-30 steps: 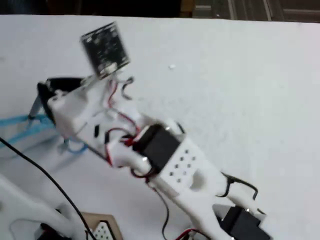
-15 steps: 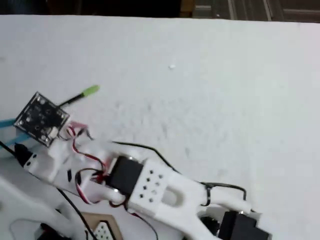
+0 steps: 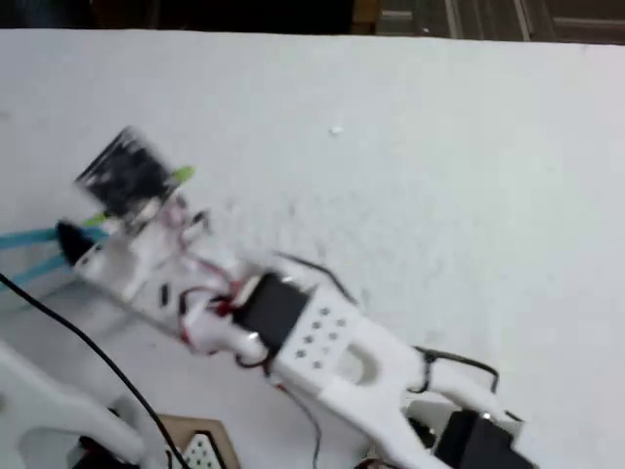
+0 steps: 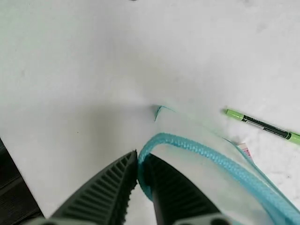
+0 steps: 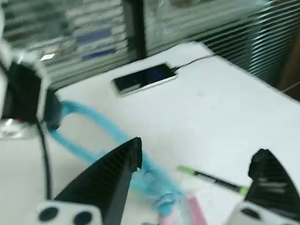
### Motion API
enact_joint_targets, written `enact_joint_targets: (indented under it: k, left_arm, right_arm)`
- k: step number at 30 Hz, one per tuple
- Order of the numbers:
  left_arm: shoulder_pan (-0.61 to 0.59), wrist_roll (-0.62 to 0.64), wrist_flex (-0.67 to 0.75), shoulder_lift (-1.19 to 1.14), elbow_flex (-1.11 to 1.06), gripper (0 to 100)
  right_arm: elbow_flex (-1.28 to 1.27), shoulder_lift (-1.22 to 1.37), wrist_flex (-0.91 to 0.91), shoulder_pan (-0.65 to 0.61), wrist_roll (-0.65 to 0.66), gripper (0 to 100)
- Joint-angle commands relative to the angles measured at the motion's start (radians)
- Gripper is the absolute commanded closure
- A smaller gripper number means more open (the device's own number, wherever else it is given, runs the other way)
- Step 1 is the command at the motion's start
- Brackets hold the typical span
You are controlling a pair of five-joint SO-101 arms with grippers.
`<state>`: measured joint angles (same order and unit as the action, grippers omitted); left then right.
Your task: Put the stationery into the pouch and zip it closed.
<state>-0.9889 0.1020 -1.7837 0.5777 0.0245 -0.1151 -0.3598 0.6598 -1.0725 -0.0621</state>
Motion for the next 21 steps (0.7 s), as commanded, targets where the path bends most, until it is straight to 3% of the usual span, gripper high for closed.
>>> enact_joint_targets:
  k: [1, 5, 8, 14, 21]
  left_arm:
    - [0.007, -0.005, -0.002, -0.010, -0.002, 98]
    - [0.007, -0.005, -0.002, -0.010, -0.002, 98]
    - [0.007, -0.005, -0.002, -0.010, -0.002, 98]
    - [0.007, -0.005, -0.002, -0.010, -0.002, 98]
    - [0.007, -0.005, -0.002, -0.010, -0.002, 98]
  right_arm:
    - [0.025, -0.090, 0.001, 0.107, 0.011, 65.9]
    - [-0.009, -0.081, 0.090, 0.239, 0.005, 66.5]
    - [-0.092, -0.015, 0.120, 0.265, 0.003, 66.5]
    - [-0.146, 0.245, 0.079, 0.171, -0.100, 66.5]
    - [0.029, 0.613, 0.077, 0.044, -0.130, 66.5]
